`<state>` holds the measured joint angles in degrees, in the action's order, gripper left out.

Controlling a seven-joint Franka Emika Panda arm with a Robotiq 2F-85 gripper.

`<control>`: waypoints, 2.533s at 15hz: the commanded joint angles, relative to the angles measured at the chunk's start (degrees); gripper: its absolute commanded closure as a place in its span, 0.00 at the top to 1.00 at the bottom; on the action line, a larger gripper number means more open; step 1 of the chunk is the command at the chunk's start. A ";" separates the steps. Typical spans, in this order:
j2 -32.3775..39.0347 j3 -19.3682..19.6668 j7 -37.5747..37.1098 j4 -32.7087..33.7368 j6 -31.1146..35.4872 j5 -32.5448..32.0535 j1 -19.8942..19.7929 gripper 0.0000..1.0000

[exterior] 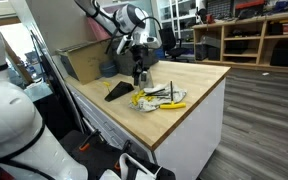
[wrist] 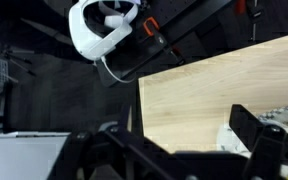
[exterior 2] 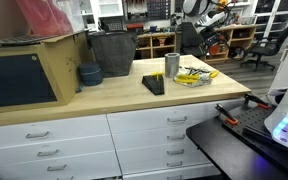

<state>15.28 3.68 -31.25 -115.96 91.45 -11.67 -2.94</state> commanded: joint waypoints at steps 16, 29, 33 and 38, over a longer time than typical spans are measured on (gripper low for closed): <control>7.19 2.03 -0.46 0.55 7.54 -5.19 3.20 1.00; 13.18 0.11 13.52 8.17 6.64 -6.27 5.57 1.00; 12.95 0.35 14.22 6.67 8.47 -6.54 5.87 1.00; 12.78 0.23 14.36 6.73 8.29 -6.46 5.87 1.00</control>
<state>27.97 3.76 -16.97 -109.41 99.89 -18.23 2.77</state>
